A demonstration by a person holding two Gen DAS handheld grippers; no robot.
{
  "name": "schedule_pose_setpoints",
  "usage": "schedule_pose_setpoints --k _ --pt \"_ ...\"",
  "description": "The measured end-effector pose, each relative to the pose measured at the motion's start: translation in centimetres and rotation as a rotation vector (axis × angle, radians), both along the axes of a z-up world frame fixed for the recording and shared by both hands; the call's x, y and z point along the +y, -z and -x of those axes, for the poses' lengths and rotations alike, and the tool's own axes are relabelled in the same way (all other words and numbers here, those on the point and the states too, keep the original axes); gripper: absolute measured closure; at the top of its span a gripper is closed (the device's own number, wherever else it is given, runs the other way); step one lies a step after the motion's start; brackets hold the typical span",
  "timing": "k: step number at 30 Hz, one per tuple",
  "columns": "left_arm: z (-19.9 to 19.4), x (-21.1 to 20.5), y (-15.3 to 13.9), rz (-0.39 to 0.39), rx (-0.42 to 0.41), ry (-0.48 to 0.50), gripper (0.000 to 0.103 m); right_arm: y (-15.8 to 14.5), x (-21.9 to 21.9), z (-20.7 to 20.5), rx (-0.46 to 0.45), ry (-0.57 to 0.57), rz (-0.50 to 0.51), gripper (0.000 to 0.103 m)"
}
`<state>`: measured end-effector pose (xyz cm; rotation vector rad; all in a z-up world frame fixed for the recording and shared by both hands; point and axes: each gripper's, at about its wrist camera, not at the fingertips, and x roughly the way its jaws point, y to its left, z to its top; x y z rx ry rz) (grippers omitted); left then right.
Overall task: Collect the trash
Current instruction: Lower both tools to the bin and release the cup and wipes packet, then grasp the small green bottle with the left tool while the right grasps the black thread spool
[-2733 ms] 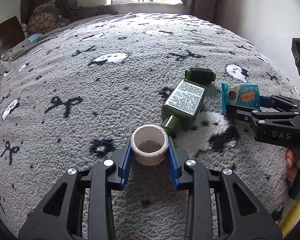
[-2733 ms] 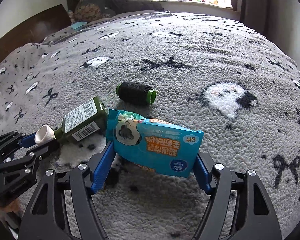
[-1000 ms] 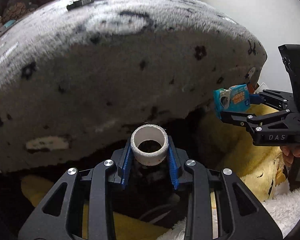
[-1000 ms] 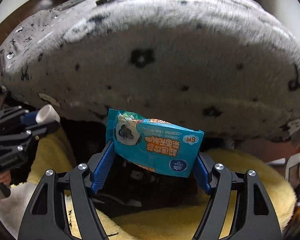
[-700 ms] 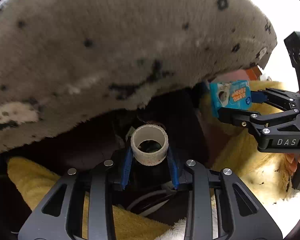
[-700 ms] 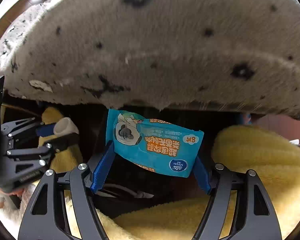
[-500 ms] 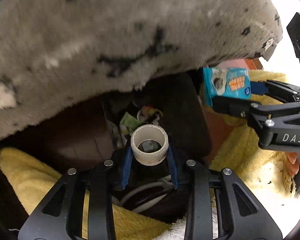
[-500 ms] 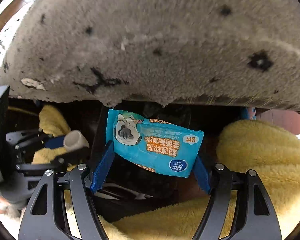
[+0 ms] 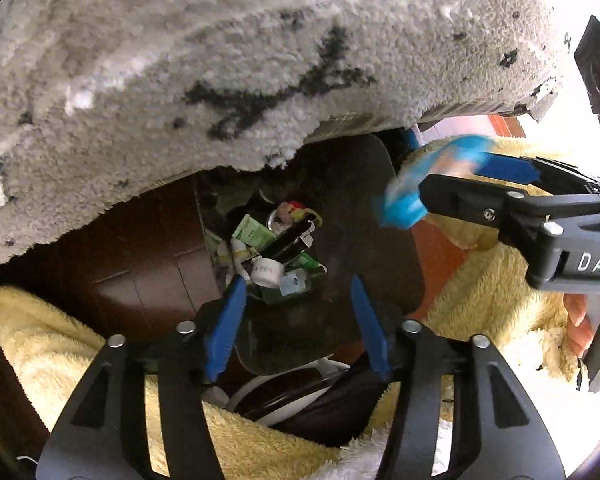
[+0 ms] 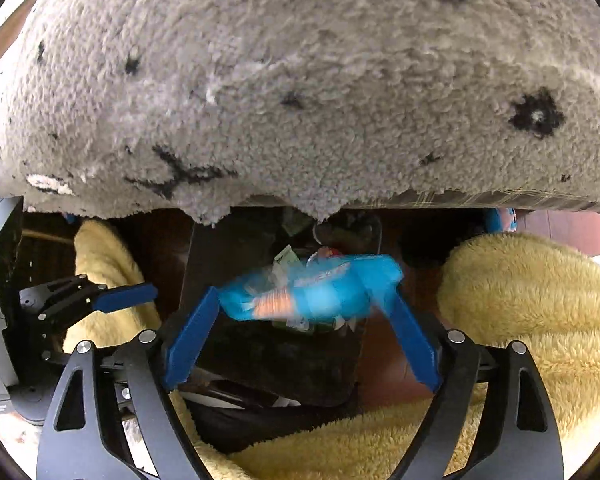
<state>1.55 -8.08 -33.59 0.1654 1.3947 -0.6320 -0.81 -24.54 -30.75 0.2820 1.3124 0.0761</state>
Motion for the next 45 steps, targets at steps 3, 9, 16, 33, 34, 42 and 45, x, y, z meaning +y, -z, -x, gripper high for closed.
schedule_pose_setpoints --k 3,9,16,33,34,42,45 --pt "0.0 0.2 -1.2 -0.002 -0.04 -0.008 0.04 -0.9 -0.7 0.1 -0.016 0.025 -0.004 0.016" --pt "-0.2 1.4 -5.6 -0.001 -0.179 -0.027 0.025 -5.0 -2.0 0.5 -0.121 0.058 0.027 0.01" --pt "-1.0 3.3 -13.3 0.048 -0.38 -0.057 0.013 -12.4 -2.6 0.0 -0.318 0.047 0.089 0.008" --pt "-15.5 6.2 -20.5 0.011 -0.588 -0.194 0.012 -19.1 -2.2 -15.1 -0.44 0.013 0.19 0.004" --pt "-16.4 6.2 -20.6 0.007 -0.588 -0.199 0.012 -19.0 -2.1 -16.2 -0.441 0.012 0.189 0.004" --pt "-25.2 4.6 -20.1 0.007 -0.553 -0.223 0.013 -17.7 -1.5 -24.6 -0.438 -0.005 0.177 0.006" --pt "-27.7 3.3 -19.8 0.004 -0.557 -0.221 0.014 -17.6 -1.4 -27.2 -0.441 -0.004 0.196 0.006"
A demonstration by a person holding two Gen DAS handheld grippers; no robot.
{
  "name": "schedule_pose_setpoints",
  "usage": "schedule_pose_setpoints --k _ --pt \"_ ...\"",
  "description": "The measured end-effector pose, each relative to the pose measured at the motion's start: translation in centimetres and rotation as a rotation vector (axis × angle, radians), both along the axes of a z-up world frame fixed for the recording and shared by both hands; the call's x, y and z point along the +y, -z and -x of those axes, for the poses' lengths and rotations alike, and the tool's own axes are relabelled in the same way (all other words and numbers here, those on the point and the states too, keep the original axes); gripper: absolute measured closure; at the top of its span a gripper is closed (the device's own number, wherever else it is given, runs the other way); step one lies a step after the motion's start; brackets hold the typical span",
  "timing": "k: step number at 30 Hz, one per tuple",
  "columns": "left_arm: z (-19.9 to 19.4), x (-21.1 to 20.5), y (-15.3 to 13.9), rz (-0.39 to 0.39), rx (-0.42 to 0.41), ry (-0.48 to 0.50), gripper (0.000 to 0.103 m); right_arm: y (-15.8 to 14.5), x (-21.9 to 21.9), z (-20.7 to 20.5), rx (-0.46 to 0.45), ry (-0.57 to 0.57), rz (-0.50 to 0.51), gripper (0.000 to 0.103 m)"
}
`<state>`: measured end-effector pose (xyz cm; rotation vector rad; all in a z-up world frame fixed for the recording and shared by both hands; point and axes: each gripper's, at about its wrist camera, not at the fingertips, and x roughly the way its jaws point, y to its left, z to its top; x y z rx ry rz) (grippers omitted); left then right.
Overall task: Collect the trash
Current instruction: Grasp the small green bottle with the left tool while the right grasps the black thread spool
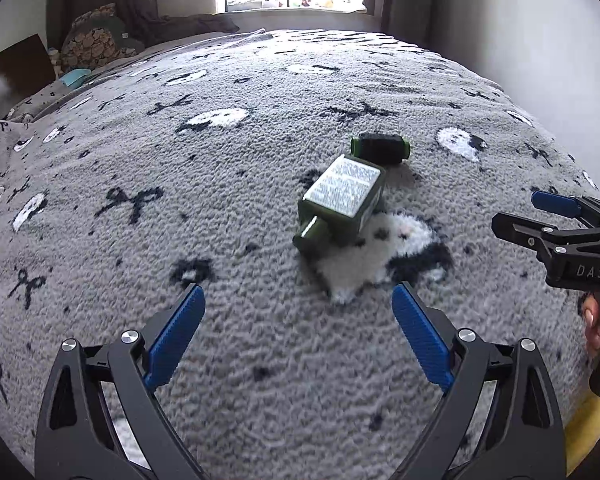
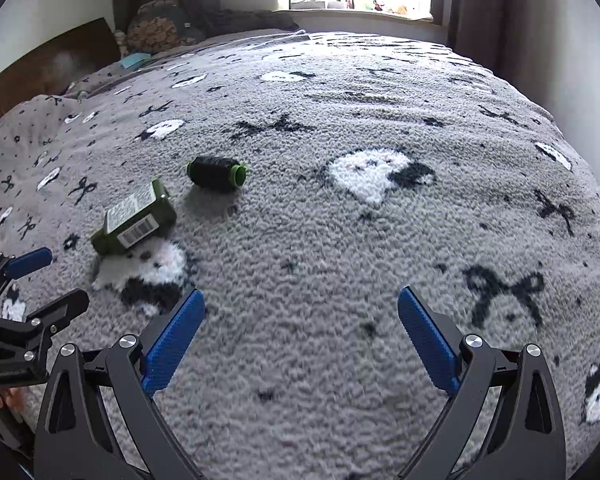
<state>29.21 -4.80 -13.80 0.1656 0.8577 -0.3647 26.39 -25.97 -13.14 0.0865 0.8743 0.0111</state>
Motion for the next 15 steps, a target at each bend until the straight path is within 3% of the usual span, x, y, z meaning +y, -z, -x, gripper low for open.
schedule_pose_setpoints --k 10,11,13,15 --pt "-5.6 -3.1 1.3 0.003 0.035 0.031 0.029 -0.1 0.2 -4.3 0.001 -0.03 0.024 0.007" --pt "-6.0 -3.2 1.5 0.005 0.039 0.039 0.035 0.0 0.3 -4.7 0.004 -0.035 0.028 0.007" --pt "-6.6 -3.4 1.6 0.006 0.04 0.049 0.063 0.2 0.5 -5.5 0.008 -0.044 0.033 0.007" --pt "-7.1 -3.1 1.4 -0.007 0.029 0.032 0.063 0.4 0.7 -6.0 0.007 -0.053 0.036 0.008"
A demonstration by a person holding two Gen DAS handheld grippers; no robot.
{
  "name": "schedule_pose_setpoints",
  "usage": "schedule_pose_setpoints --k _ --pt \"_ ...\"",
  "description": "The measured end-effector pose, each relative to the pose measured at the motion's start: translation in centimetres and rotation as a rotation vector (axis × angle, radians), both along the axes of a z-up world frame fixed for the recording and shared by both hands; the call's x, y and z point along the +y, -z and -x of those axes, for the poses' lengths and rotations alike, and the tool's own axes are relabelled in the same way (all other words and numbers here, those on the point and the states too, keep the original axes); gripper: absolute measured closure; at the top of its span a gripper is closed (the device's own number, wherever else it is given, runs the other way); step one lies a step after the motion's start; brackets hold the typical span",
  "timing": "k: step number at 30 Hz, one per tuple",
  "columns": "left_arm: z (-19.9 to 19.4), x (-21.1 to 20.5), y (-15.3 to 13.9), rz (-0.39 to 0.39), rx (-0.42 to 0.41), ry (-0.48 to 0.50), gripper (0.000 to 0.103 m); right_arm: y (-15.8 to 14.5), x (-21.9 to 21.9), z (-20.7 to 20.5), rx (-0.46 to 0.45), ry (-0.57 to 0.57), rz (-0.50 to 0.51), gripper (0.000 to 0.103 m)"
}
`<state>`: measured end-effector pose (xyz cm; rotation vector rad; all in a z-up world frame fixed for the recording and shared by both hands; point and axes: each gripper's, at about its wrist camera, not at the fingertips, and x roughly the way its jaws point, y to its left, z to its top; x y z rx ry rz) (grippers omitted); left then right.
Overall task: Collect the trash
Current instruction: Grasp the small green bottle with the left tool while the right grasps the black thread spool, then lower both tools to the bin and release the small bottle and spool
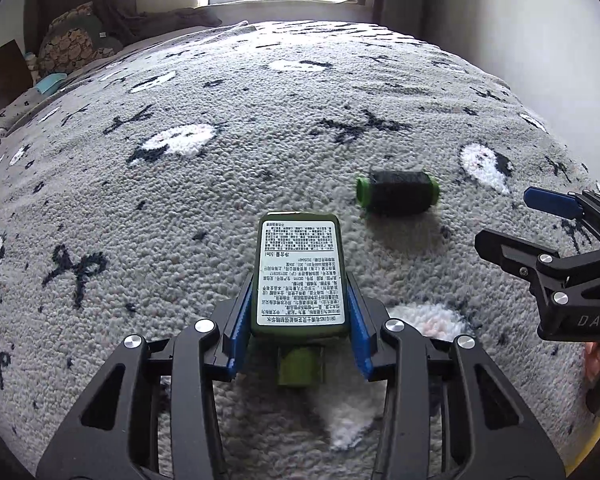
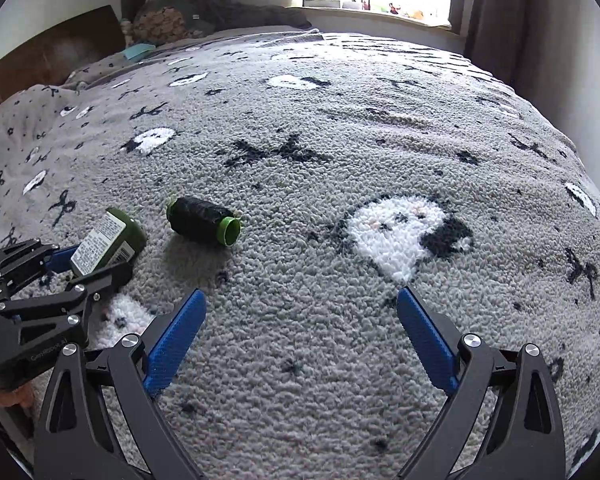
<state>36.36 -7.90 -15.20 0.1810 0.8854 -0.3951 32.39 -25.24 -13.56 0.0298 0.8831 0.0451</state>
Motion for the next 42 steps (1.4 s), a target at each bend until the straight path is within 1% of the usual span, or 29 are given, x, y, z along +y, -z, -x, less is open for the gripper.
schedule_pose_setpoints --k 2,5,10,12,14,15,16,17,21,25,29,36,40,42 --pt "-0.6 0.7 -0.1 0.0 0.001 -0.014 0.063 0.1 0.5 -0.7 -0.001 -0.017 -0.008 0.011" --pt "-1.6 2.1 -0.2 -0.019 -0.007 -0.046 0.063 0.2 1.6 -1.8 -0.009 -0.047 -0.007 0.013" --pt "-2.5 4.3 -0.3 -0.018 0.003 -0.081 0.063 0.2 3.6 -4.2 -0.027 -0.104 -0.025 0.014" --pt "-2.6 4.8 -0.3 -0.017 0.008 -0.086 0.063 0.5 4.5 -5.3 -0.023 -0.123 -0.017 0.015" --pt "-2.5 5.0 -0.4 -0.024 0.01 -0.088 0.063 1.0 5.4 -6.3 0.007 -0.143 -0.005 0.033" --pt "-2.3 5.1 -0.5 -0.026 0.01 -0.087 0.063 1.1 5.6 -6.4 0.014 -0.146 0.001 0.038" --pt "-2.1 5.1 -0.7 -0.027 0.009 -0.085 0.063 1.1 5.9 -6.4 0.011 -0.154 0.006 0.047" --pt "-1.8 5.1 -0.8 -0.028 0.008 -0.083 0.063 1.0 6.0 -6.1 0.004 -0.163 0.011 0.049" --pt "-0.1 5.1 -1.9 -0.019 -0.003 -0.079 0.063 0.4 5.5 -4.7 0.02 -0.157 -0.013 0.05" --pt "2.7 4.8 -3.3 -0.01 -0.018 -0.065 0.063 -0.9 4.8 -1.5 0.008 -0.139 -0.001 0.05" --pt "6.5 4.1 -5.1 0.009 -0.041 -0.037 0.063 -3.3 3.4 3.8 -0.033 -0.119 0.007 0.05" --pt "14.9 2.4 -7.5 0.033 -0.092 0.031 0.063 -7.0 1.1 13.6 -0.116 -0.102 0.026 0.05" --pt "19.9 1.8 -8.0 0.054 -0.122 0.068 0.063 -7.7 0.2 19.7 -0.147 -0.103 0.048 0.05" --pt "22.5 1.4 -8.0 0.058 -0.138 0.085 0.063 -7.8 -0.3 21.9 -0.15 -0.096 0.052 0.05"
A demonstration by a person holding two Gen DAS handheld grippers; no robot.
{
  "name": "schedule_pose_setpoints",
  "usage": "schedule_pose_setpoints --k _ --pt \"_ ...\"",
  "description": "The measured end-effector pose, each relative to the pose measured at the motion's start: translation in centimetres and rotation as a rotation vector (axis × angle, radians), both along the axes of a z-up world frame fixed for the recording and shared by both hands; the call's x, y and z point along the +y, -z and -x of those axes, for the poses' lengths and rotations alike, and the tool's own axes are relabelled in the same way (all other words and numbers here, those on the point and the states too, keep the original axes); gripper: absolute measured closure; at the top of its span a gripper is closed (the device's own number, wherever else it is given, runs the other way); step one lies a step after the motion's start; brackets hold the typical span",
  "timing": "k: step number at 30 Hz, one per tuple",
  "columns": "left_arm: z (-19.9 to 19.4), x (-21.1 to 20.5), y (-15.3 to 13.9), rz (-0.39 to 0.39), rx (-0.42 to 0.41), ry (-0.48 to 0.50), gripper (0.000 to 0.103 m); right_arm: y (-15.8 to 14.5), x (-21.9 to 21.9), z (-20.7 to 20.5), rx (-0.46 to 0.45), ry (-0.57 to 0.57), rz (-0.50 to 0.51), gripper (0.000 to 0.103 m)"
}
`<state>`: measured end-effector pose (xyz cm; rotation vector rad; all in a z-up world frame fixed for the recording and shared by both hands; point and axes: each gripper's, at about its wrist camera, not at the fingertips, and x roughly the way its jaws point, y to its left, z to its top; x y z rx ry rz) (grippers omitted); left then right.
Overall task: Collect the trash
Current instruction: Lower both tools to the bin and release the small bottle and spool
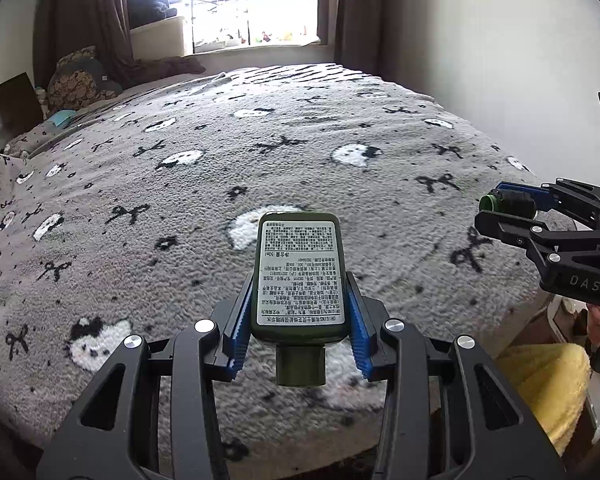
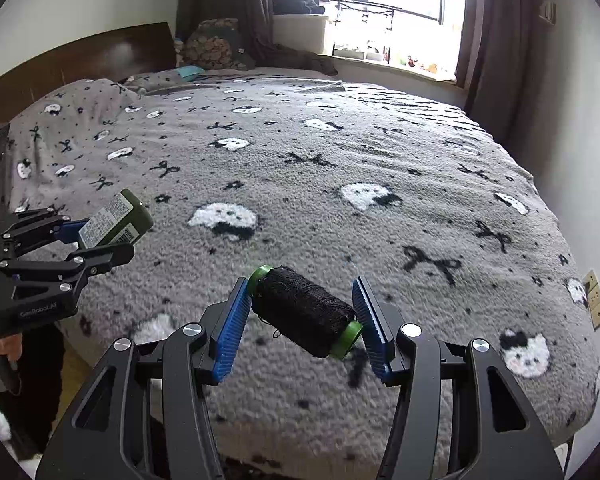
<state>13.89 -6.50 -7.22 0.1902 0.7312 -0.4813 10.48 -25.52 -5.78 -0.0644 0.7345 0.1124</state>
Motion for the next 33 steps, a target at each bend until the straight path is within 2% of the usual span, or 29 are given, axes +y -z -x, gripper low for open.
schedule_pose_setpoints --k 7,9,11,14,19,25,30,33 --pt "8.4 -0.7 1.9 0.028 0.0 0.072 0.063 2.0 -0.7 8.0 0.033 -0.003 -0.016 0.049" --pt "10.6 -1.0 3.8 0.025 0.046 0.109 0.063 3.6 -0.8 10.0 0.062 -0.008 -0.035 0.049" --pt "12.6 -1.5 6.4 -0.012 0.098 0.146 0.063 5.8 -0.6 11.3 0.106 -0.013 -0.046 0.049" --pt "14.2 -1.9 10.2 -0.059 0.182 0.162 0.063 9.8 0.0 12.8 0.213 -0.014 -0.085 0.049" --pt "14.9 -2.0 15.9 -0.106 0.32 0.162 0.063 15.3 0.5 13.7 0.351 0.028 -0.122 0.049" --pt "13.7 -2.6 21.8 -0.137 0.495 0.158 0.063 20.8 1.7 13.2 0.519 0.07 -0.176 0.049" --pt "12.9 -3.0 25.2 -0.152 0.599 0.152 0.063 23.0 1.8 12.3 0.579 0.099 -0.191 0.049" --pt "12.3 -3.1 26.1 -0.157 0.627 0.15 0.063 23.8 1.9 12.0 0.599 0.104 -0.208 0.049"
